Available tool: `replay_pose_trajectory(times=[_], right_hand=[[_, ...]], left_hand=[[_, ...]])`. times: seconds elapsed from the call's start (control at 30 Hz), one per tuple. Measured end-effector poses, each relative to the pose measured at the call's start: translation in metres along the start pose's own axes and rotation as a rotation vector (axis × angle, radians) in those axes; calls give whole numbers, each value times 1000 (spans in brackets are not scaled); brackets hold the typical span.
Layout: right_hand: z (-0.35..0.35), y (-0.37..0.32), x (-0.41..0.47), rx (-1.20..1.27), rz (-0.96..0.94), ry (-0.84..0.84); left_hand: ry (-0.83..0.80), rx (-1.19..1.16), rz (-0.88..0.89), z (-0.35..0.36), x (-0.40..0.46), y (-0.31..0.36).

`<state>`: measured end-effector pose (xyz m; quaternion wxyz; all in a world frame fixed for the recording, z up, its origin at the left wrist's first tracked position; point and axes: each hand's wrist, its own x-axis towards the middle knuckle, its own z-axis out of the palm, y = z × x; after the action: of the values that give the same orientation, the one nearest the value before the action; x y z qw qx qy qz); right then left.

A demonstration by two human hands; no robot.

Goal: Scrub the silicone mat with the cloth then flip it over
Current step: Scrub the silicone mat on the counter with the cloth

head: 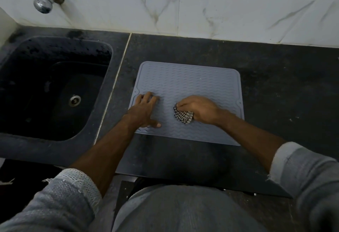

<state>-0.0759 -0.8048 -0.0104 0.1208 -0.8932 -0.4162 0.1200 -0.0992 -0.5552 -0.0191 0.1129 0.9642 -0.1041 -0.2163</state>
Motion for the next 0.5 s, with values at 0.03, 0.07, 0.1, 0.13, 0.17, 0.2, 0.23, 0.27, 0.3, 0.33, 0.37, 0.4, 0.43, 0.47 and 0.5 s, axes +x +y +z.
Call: replay_pose_trajectory(times=[0.03, 0.07, 0.1, 0.13, 0.17, 0.2, 0.23, 0.27, 0.3, 0.33, 0.37, 0.4, 0.43, 0.47, 0.5], right_hand=[[1, 5, -9, 8, 10, 13], [1, 11, -20, 22, 18, 37], [0, 17, -31, 29, 30, 55], [-2, 23, -41, 29, 48, 60], [-5, 27, -47, 25, 66, 51], [-7, 30, -49, 23, 81, 32], [-10, 31, -48, 31, 87, 17], [-13, 29, -45, 49, 83, 16], [-14, 27, -38, 71, 71, 32], [-14, 22, -29, 84, 54, 57], [-12, 16, -18, 89, 42, 81], [-10, 8, -5, 89, 34, 91], [-6, 1, 8, 83, 25, 82], [-3, -5, 20, 64, 17, 66], [0, -9, 27, 40, 20, 53]], left_hand=[[3, -8, 1, 1, 0, 0], [5, -15, 1, 1, 0, -1], [5, -20, 3, 1, 0, -1], [5, -23, 5, 1, 0, 0], [6, -26, 6, 0, 0, 0], [7, -27, 3, 0, 0, 0], [7, -24, 1, 0, 0, 0], [7, -18, 0, 0, 0, 1], [5, -10, -1, 0, 0, 1], [2, -4, -4, 0, 0, 1], [1, 0, -6, 0, 0, 2], [0, 3, -8, -1, 0, 1], [-2, 6, -9, -1, 0, 2], [-4, 9, -10, -1, 0, 2], [-3, 8, -10, -1, 0, 2]])
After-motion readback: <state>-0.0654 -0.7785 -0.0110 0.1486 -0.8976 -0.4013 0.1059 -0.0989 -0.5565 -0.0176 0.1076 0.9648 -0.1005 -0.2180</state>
